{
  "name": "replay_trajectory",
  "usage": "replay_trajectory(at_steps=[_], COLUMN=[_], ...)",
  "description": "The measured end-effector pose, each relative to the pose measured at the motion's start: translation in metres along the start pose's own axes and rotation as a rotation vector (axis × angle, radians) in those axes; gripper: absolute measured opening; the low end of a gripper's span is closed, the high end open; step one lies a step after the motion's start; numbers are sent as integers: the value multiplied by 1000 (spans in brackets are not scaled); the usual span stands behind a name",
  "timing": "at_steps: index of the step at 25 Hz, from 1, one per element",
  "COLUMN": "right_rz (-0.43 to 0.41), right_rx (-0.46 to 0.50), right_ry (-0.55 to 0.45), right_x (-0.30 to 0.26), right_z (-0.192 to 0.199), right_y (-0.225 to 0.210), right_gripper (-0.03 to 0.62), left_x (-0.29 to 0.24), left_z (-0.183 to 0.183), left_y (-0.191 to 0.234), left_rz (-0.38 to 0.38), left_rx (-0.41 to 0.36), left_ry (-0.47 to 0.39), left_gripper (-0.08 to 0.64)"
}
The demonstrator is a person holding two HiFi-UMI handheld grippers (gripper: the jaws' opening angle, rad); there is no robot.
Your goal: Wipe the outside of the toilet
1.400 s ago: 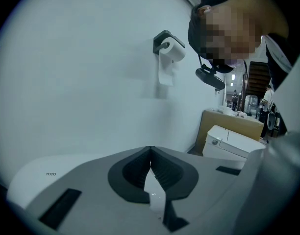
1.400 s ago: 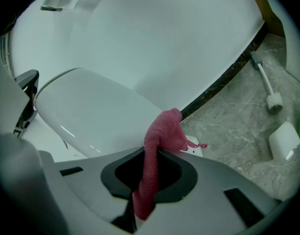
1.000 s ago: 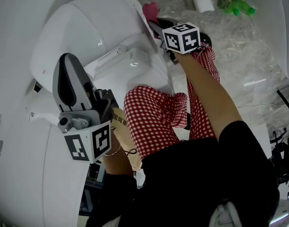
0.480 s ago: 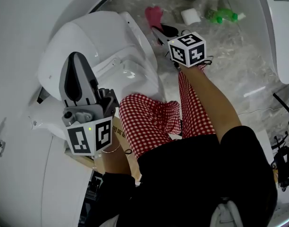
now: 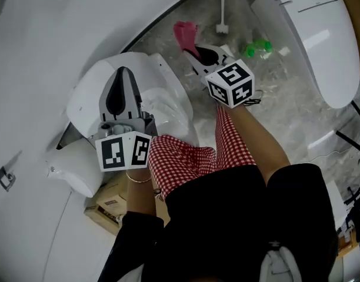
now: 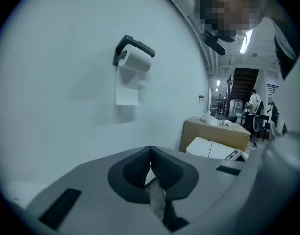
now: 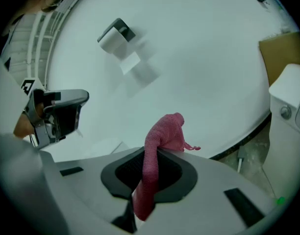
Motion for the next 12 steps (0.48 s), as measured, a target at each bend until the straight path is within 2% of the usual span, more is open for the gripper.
replay_trajectory(at_steps=[3,6,9,12], right_rz=[-28,-78,-136,-184], right_rx=[23,22,52,100], right_ry=[-81,-154,-182,-192], right_x=[25,48,74,102], right_z=[-42,-78,-106,-129], right_y=[8,13,22,44], right_gripper=[54,54,54,55], left_x=[-6,-8,-8,3], left_z=[-13,-27,-46,-64], left_y=[-23,-43,-71,-99], left_rz=[21,10,32,79], left_rx=[-27,-36,-25,-59], left_ry=[49,56,36,38], left_gripper=[9,9,9,9])
Point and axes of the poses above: the fingertips, and each gripper's own axes: x backward along the fingers, y to its left, z out of its underside, the point moved 6 cm from there along x, backward along the fingers, and after that the axes turned 1 degree about z, right-handed, at the moved point
